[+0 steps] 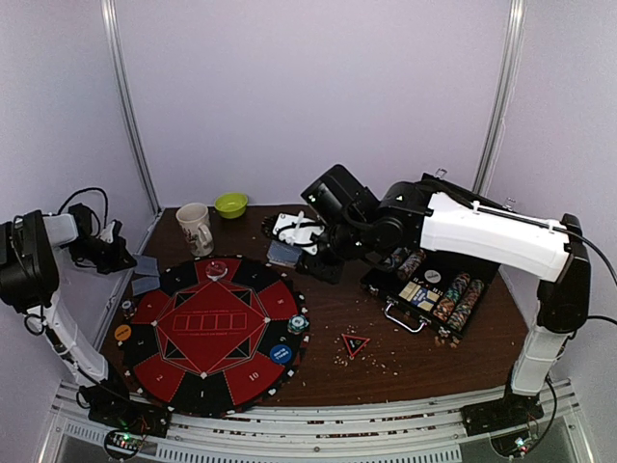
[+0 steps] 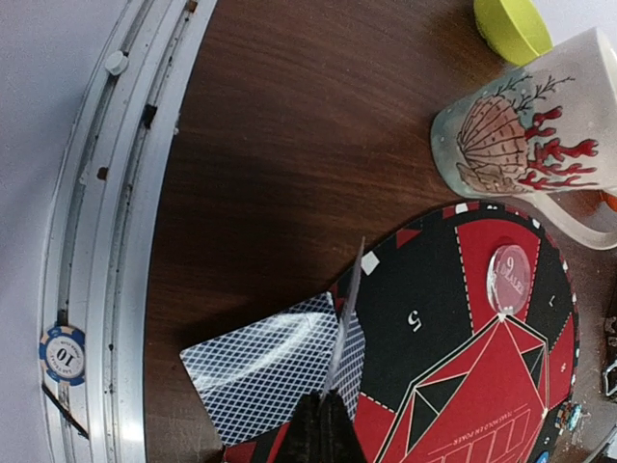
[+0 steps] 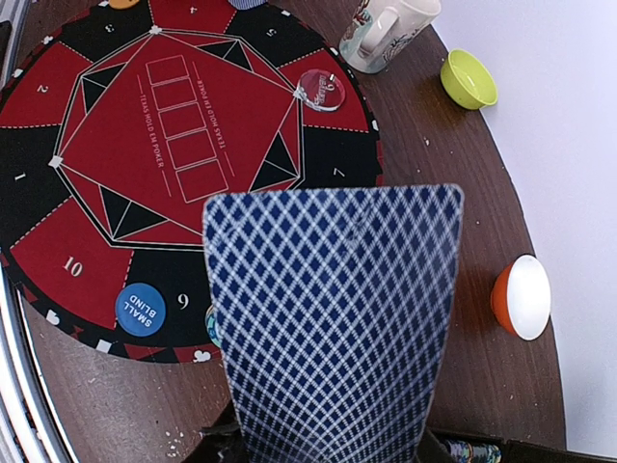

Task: Distribute texas hold em gaming equipment
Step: Distribute the poker card in the big blind area.

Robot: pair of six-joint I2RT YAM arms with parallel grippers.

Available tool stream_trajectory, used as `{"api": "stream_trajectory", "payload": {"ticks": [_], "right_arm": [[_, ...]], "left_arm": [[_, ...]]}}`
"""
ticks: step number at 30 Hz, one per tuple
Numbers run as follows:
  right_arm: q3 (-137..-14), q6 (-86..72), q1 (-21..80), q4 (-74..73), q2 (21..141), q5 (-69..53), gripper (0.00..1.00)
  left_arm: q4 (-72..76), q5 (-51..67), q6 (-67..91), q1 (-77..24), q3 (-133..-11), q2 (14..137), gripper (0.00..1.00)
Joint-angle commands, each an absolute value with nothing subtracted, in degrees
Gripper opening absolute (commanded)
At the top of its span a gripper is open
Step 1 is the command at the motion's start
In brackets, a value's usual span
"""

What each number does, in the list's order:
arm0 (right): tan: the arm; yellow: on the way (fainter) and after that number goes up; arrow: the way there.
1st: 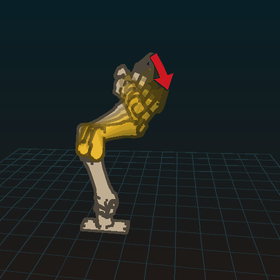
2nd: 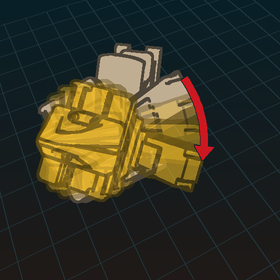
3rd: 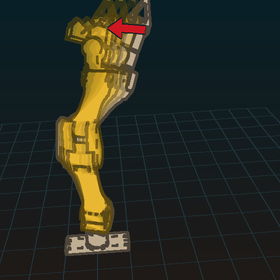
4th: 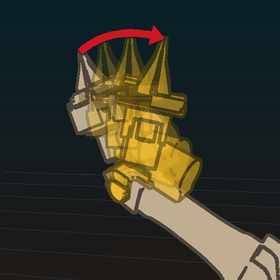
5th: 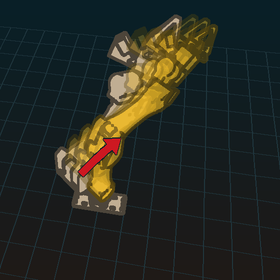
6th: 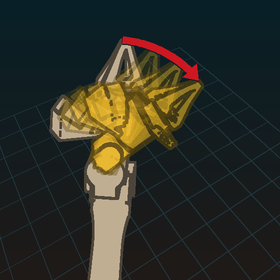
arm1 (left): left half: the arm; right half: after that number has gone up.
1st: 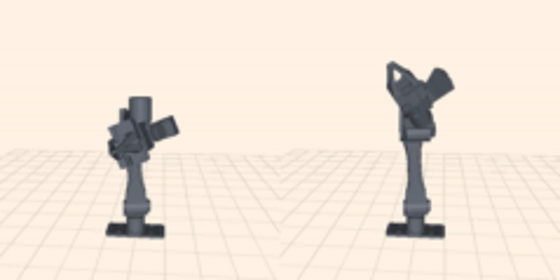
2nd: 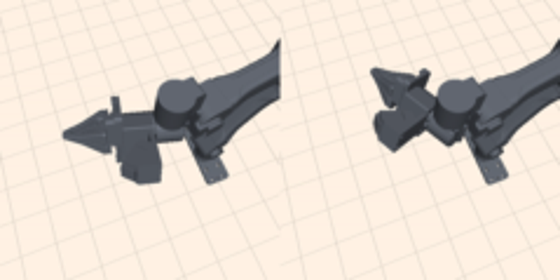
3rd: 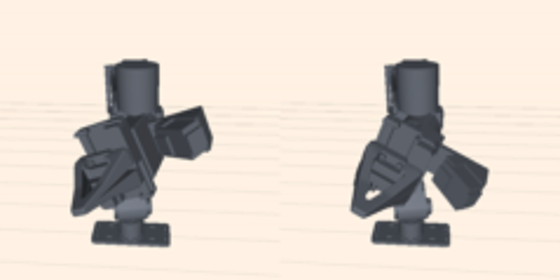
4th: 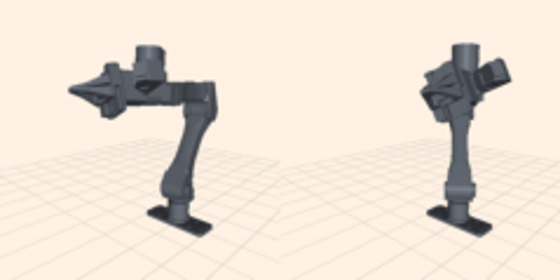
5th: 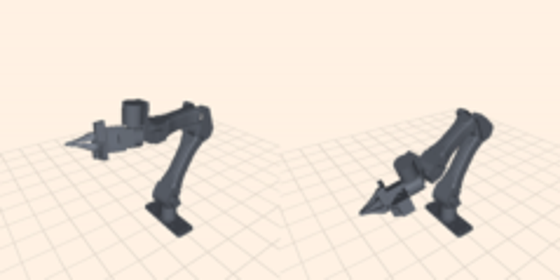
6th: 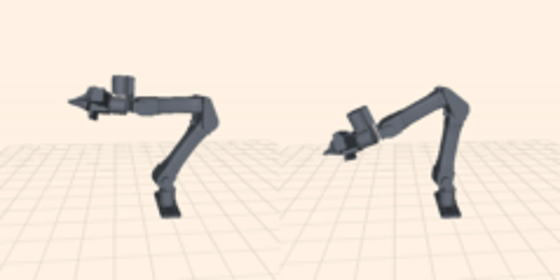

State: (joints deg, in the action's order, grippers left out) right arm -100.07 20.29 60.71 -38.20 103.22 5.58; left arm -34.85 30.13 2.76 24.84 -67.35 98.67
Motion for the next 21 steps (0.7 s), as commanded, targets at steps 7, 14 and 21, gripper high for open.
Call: {"api": "stream_trajectory", "payload": {"ticks": [7, 14, 21], "right_arm": [[-99.1, 20.7, 60.5, -37.2, 100.2, 6.4, 0.38], [-99.6, 20.7, 60.5, -37.3, 100.3, 6.5, 0.38], [-99.6, 20.8, 60.5, -37.5, 100.3, 6.8, 0.38]], "left_arm": [[-36.7, 31.2, 0.0, 25.6, -69.2, 102.5, 0.00], [-37.8, 24.9, 0.3, 25.6, -69.5, 105.6, 0.00], [-38.4, 22.5, 0.1, 25.6, -70.1, 106.4, 0.00]]}}
